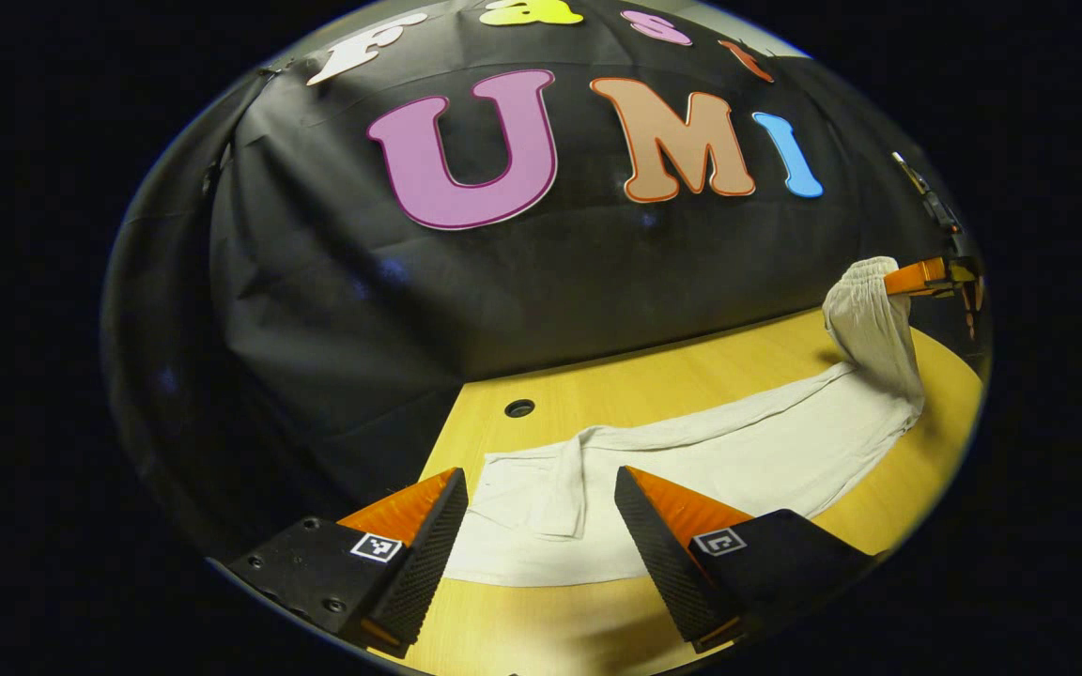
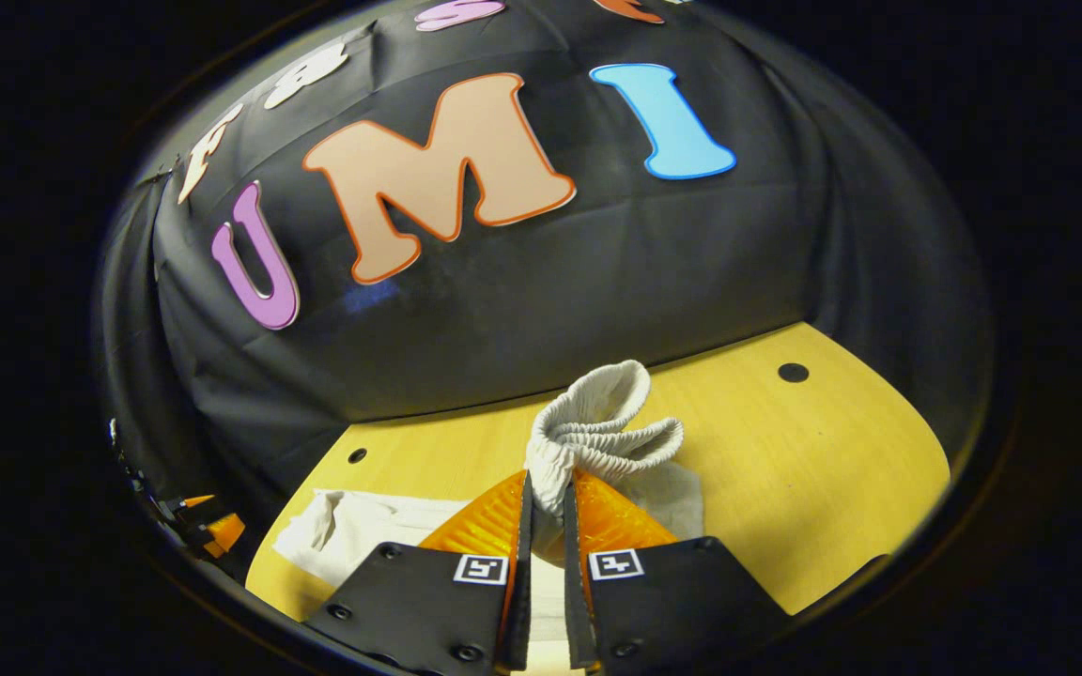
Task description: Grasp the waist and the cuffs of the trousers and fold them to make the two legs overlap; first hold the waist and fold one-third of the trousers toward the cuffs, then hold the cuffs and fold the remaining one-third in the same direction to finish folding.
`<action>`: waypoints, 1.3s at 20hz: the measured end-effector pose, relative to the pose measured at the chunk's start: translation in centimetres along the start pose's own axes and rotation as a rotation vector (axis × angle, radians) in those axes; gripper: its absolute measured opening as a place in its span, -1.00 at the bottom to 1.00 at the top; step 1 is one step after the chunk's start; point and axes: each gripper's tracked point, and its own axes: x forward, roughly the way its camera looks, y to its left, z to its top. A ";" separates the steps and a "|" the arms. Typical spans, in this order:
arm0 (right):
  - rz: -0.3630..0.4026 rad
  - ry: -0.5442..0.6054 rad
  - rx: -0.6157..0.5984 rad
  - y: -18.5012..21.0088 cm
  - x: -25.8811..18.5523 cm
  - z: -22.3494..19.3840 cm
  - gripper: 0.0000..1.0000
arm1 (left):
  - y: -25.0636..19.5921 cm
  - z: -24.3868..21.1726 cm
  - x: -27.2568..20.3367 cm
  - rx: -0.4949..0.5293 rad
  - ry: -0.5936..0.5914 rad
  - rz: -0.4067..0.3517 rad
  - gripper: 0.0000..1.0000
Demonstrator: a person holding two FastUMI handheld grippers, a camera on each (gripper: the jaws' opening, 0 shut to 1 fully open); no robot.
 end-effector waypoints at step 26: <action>0.070 0.266 -0.412 7.3 -2.2 -14.6 0.83 | 5.9 -13.8 9.1 -0.173 0.241 -0.053 0.92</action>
